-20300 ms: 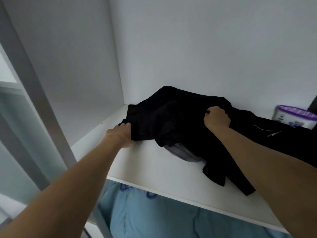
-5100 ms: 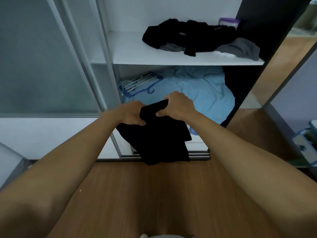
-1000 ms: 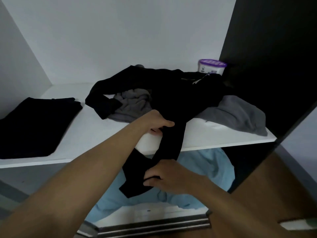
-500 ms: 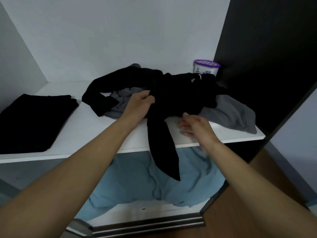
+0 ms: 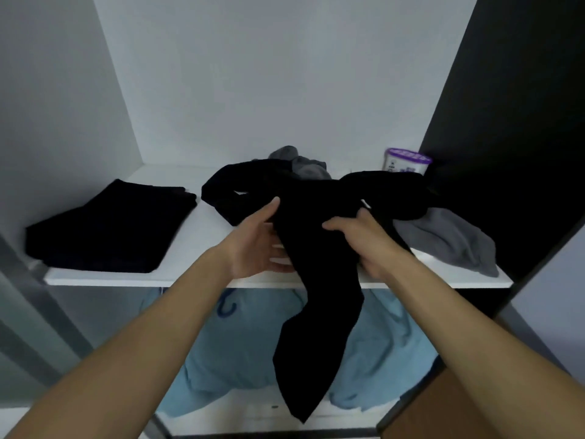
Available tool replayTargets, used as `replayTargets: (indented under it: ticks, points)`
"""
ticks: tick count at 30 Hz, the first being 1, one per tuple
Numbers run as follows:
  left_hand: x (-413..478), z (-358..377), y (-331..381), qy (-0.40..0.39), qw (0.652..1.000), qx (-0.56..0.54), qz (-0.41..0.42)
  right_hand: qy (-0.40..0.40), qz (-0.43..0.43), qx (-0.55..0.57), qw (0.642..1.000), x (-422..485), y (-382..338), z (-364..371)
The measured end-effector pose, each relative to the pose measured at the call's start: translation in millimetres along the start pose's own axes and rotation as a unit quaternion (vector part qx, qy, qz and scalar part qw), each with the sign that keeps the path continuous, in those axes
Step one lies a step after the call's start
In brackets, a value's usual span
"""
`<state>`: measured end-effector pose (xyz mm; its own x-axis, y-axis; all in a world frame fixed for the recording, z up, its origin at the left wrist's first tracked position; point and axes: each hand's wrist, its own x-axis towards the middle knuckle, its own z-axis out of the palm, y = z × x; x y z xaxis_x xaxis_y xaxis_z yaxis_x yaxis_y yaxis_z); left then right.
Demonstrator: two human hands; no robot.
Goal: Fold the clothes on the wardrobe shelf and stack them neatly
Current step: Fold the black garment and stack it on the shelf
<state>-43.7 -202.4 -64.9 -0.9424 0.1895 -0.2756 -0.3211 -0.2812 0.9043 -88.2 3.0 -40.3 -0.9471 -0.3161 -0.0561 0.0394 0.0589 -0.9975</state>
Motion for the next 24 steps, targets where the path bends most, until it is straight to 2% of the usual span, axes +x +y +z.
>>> replayTargets:
  ticks: [2,4,6,8,9,10,12,13,14,16,18,22,23,24]
  points:
    - [-0.6,12.3,-2.8,0.004,0.999,-0.032,0.001,-0.078,-0.013,-0.155,0.985,-25.2,19.0,13.2]
    - [0.6,26.4,-13.2,0.065,0.997,-0.026,-0.026,-0.169,0.001,-0.263,0.950,-50.2,42.9,25.6]
    - [-0.5,28.8,-26.4,0.149,0.988,0.016,-0.034,-0.259,0.047,-0.257,0.930,-70.9,61.2,26.4]
    - [-5.9,20.2,-36.9,0.171,0.984,0.034,-0.029,-0.305,0.104,-0.248,0.913,-84.3,74.6,14.9]
    - [-11.0,14.5,-41.0,0.169,0.985,0.034,-0.030,-0.290,0.133,-0.257,0.912,-89.9,80.4,8.0]
    - [-17.4,9.3,-44.6,0.164,0.985,0.029,-0.034,-0.240,0.145,-0.265,0.922,-94.8,87.9,2.3]
    - [-30.2,0.6,-53.1,0.150,0.987,0.026,-0.042,-0.035,0.100,-0.272,0.956,-100.1,105.0,-7.9]
    - [-36.2,-2.8,-59.0,0.142,0.988,0.033,-0.046,0.081,0.049,-0.291,0.952,-102.5,110.4,-10.6]
    - [-42.3,-5.3,-65.7,0.132,0.989,0.046,-0.047,0.152,0.001,-0.310,0.938,-104.6,112.0,-10.7]
    - [-54.5,-9.3,-80.9,0.112,0.991,0.064,-0.048,0.156,-0.067,-0.312,0.935,-107.4,114.7,-1.8]
    - [-66.4,-12.2,-95.0,0.100,0.991,0.059,-0.060,0.164,-0.083,-0.314,0.932,-116.1,119.0,17.6]
    - [-96.3,-19.9,-114.9,0.070,0.992,0.078,-0.074,0.323,-0.146,-0.338,0.872,-134.8,120.3,33.5]
    - [-105.5,-21.0,-116.4,0.059,0.992,0.090,-0.072,0.321,-0.150,-0.319,0.879,-138.0,117.2,30.6]
    - [-114.5,-22.1,-117.6,0.054,0.991,0.101,-0.066,0.289,-0.133,-0.284,0.904,-140.9,113.7,26.3]
